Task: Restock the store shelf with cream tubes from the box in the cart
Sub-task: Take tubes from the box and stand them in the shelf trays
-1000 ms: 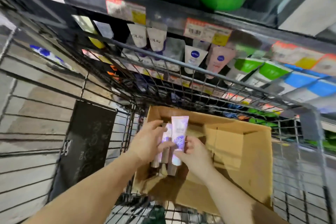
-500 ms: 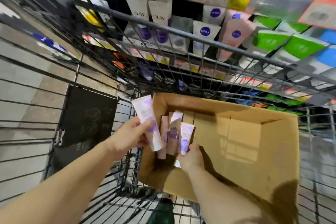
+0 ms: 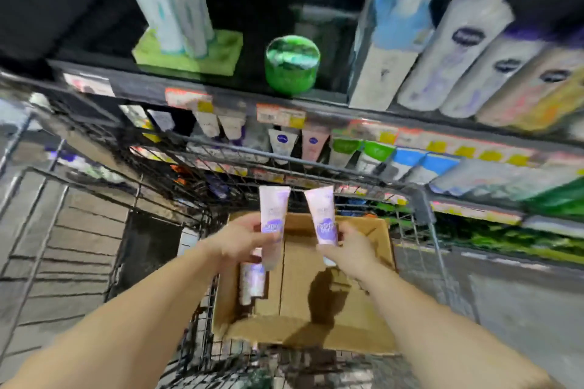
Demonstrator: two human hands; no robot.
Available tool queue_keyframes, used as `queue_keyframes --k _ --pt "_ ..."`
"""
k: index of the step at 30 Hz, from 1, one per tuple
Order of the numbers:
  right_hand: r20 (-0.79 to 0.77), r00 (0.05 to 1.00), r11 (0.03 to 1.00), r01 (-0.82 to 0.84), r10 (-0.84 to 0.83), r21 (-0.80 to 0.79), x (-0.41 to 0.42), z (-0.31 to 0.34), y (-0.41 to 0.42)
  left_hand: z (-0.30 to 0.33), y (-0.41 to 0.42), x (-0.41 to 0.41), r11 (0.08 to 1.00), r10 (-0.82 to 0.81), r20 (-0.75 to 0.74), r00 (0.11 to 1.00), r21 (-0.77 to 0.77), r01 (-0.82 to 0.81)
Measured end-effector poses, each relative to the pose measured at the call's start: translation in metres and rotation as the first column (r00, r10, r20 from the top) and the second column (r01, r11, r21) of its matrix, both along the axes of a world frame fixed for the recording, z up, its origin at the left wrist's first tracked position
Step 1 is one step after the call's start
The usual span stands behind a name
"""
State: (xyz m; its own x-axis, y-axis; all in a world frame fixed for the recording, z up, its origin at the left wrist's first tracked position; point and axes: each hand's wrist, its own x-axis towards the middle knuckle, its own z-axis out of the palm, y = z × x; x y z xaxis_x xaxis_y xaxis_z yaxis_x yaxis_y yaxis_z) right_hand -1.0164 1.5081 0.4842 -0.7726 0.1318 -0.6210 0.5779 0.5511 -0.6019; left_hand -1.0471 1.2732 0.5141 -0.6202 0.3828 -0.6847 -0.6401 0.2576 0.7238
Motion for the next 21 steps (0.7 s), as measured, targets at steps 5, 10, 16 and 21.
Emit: queue_keyframes --k 5,10,16,21 --pt "-0.219 0.967 0.991 0.116 -0.129 -0.071 0.006 0.086 0.063 0.083 0.075 -0.025 0.991 -0.114 -0.150 0.982 0.047 0.122" --pt "-0.376 0.896 0.968 0.184 -0.236 -0.168 0.029 0.153 0.151 0.154 0.179 -0.027 0.972 -0.207 -0.303 0.930 0.045 0.231" --pt "-0.476 0.799 0.927 0.273 -0.368 -0.258 0.093 0.220 0.306 0.216 0.342 0.020 0.945 -0.276 -0.391 0.878 0.057 0.322" --pt "-0.514 0.738 0.899 0.351 -0.437 -0.262 0.167 0.266 0.449 0.259 0.496 0.083 0.912 -0.293 -0.448 0.845 0.135 0.388"
